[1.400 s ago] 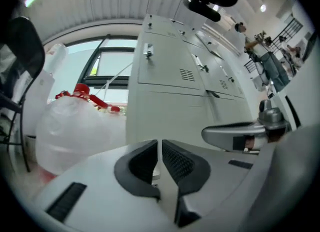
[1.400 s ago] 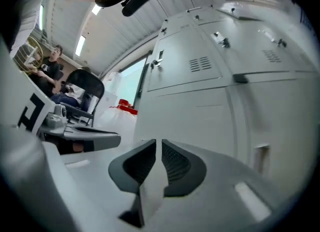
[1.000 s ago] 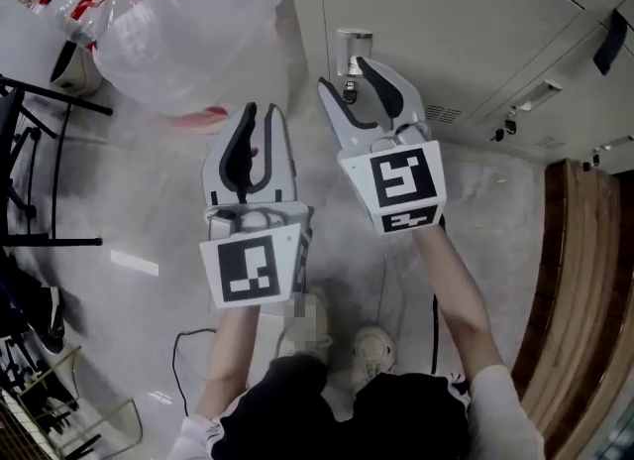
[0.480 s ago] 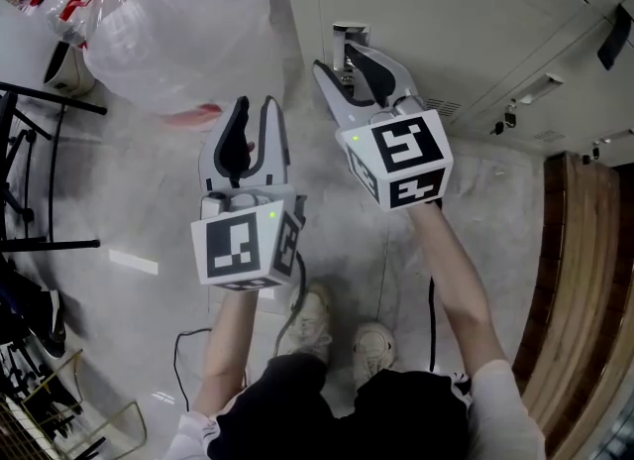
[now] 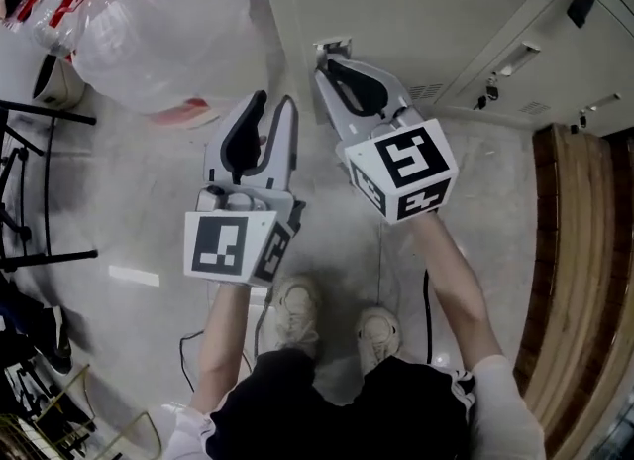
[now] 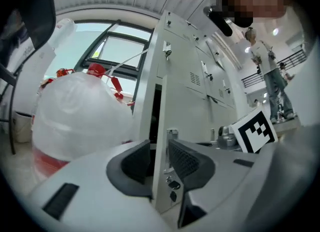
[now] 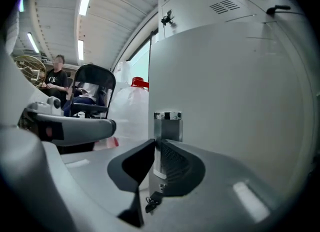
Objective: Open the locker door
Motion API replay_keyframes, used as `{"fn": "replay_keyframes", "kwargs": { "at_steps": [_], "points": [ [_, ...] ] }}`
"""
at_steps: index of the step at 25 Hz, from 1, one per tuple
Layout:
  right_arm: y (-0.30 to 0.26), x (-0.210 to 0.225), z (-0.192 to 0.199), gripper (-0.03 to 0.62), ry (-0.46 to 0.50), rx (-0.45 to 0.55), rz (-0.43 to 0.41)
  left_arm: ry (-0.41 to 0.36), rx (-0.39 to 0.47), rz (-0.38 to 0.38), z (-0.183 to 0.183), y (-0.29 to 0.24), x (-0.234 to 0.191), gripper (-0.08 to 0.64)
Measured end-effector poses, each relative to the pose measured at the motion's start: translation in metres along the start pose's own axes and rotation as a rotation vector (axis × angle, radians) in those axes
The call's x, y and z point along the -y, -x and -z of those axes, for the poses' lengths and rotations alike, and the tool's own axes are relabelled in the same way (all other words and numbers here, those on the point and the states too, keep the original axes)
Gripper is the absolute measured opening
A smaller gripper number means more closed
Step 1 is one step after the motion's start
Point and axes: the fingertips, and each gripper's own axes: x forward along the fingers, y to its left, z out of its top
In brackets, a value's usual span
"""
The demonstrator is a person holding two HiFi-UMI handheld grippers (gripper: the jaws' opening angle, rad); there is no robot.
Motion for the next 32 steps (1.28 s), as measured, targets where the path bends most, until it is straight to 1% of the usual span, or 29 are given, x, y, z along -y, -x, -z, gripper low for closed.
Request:
{"fn": "replay_keyframes", "kwargs": {
  "at_steps": [2,4,5,8,9,10,12,14,17,25,27,29,32],
  "points": [
    [0.01,-0.006,0.001,0.041,0.005,-0.008,-0.059,0.003,0.003,0.081,0.003,-0.007,0.015,0.106],
    [0.02,-0.01,0.002,0.04,-0.004,-0.013,-0.097,0.0,0.001,0.129,0.007,-0.013,0.028,0.106],
    [0.025,-0.011,0.003,0.041,-0.006,-0.013,-0.102,0.001,0.002,0.134,0.009,-0.016,0.032,0.106],
    [0.038,-0.013,0.003,0.041,-0.006,-0.008,-0.1,0.026,0.012,0.109,0.012,-0.02,0.031,0.104],
    [0.041,-0.014,0.004,0.043,-0.007,-0.007,-0.102,0.023,0.014,0.11,0.012,-0.019,0.03,0.08],
    [0.044,-0.016,0.005,0.043,-0.007,-0.007,-0.106,0.011,0.014,0.127,0.013,-0.017,0.032,0.056],
    [0.051,-0.019,0.006,0.043,-0.008,-0.007,-0.118,-0.011,0.007,0.194,0.015,-0.014,0.041,0.054],
    [0.057,-0.021,0.006,0.044,-0.008,-0.006,-0.128,0.002,-0.008,0.26,0.016,-0.012,0.049,0.055],
    [0.062,-0.022,0.005,0.044,-0.002,-0.01,-0.122,0.042,-0.022,0.323,0.016,-0.011,0.054,0.055],
    [0.075,-0.024,0.007,0.043,0.008,-0.027,-0.112,0.083,-0.046,0.397,0.019,-0.008,0.065,0.071],
    [0.081,-0.025,0.007,0.043,0.026,-0.032,-0.104,0.077,-0.044,0.41,0.02,-0.005,0.07,0.071],
    [0.09,-0.027,0.008,0.043,0.05,-0.033,-0.087,0.051,-0.037,0.422,0.021,0.001,0.078,0.071],
    [0.109,-0.023,0.019,0.006,0.096,-0.056,-0.035,-0.002,-0.023,0.445,0.022,0.01,0.093,0.071]
  ]
}}
